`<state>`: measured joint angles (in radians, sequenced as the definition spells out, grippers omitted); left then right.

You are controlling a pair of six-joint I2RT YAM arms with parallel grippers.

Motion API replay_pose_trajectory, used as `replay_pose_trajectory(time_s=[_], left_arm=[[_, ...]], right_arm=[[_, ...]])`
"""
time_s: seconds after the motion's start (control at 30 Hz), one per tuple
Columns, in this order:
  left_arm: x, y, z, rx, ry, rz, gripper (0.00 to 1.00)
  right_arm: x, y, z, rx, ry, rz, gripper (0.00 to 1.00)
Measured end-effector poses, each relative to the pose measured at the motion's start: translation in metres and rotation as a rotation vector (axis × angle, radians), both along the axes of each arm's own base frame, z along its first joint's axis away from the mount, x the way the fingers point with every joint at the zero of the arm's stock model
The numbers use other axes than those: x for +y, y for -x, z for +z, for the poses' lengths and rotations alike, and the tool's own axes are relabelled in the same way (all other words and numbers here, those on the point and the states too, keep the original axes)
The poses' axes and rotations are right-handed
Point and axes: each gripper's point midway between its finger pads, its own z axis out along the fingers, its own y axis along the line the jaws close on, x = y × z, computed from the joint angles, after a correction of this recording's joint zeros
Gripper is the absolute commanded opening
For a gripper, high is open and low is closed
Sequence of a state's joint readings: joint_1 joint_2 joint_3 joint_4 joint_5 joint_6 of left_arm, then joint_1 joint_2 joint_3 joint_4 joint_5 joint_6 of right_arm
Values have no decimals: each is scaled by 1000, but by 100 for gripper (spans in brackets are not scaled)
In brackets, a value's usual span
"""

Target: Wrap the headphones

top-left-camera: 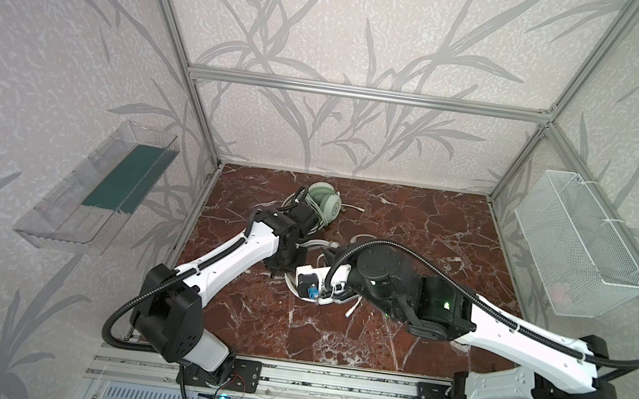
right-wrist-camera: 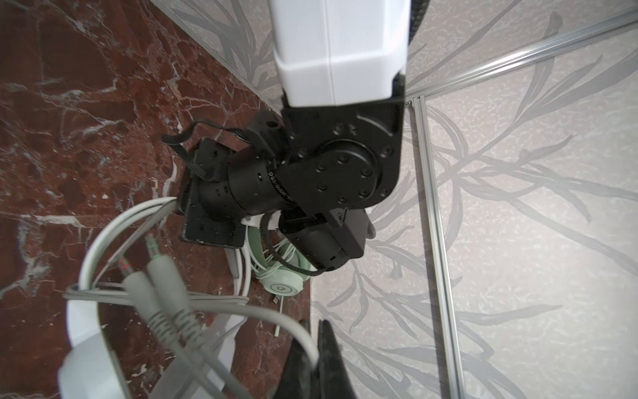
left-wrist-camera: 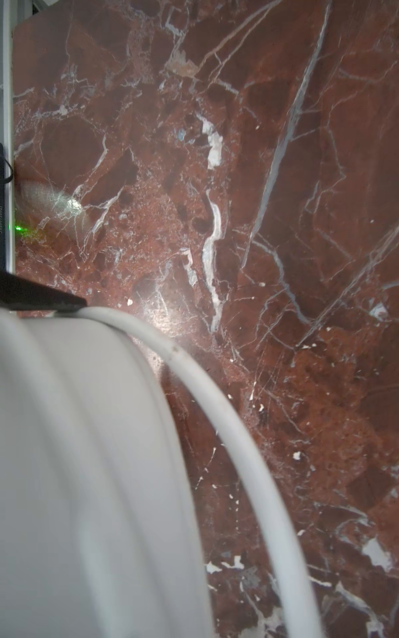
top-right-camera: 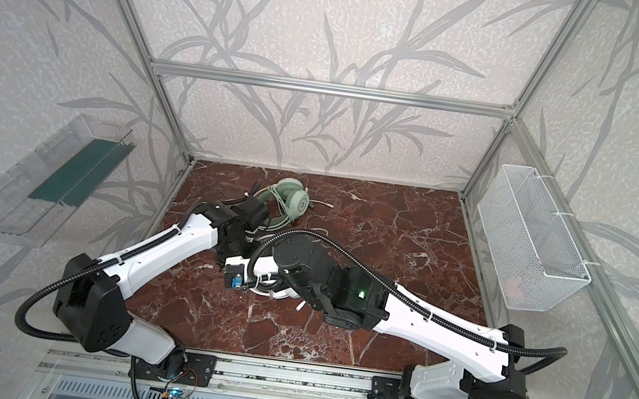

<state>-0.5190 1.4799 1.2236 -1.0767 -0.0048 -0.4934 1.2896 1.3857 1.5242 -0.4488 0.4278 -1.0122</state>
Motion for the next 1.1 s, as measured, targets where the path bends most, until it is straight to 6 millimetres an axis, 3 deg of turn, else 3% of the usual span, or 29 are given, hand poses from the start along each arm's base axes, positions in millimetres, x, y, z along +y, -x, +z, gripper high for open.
replay_pose_trajectory(time_s=[0.17, 0.37, 0.47, 0.77, 1.1], left_arm=[[-7, 9, 7, -38, 21, -31, 0], [-10, 18, 15, -76, 62, -23, 0], [-17, 17, 23, -112, 96, -19, 0], [-26, 27, 33, -144, 128, -43, 0], [-34, 32, 35, -146, 138, -75, 0]], right_arm=[[12, -28, -5, -20, 16, -13, 0], [-9, -91, -11, 71, -37, -94, 0], [-14, -112, -15, 122, -63, -109, 0], [-19, -154, -41, 273, -118, -138, 0], [-19, -172, -70, 424, -128, -145, 0]])
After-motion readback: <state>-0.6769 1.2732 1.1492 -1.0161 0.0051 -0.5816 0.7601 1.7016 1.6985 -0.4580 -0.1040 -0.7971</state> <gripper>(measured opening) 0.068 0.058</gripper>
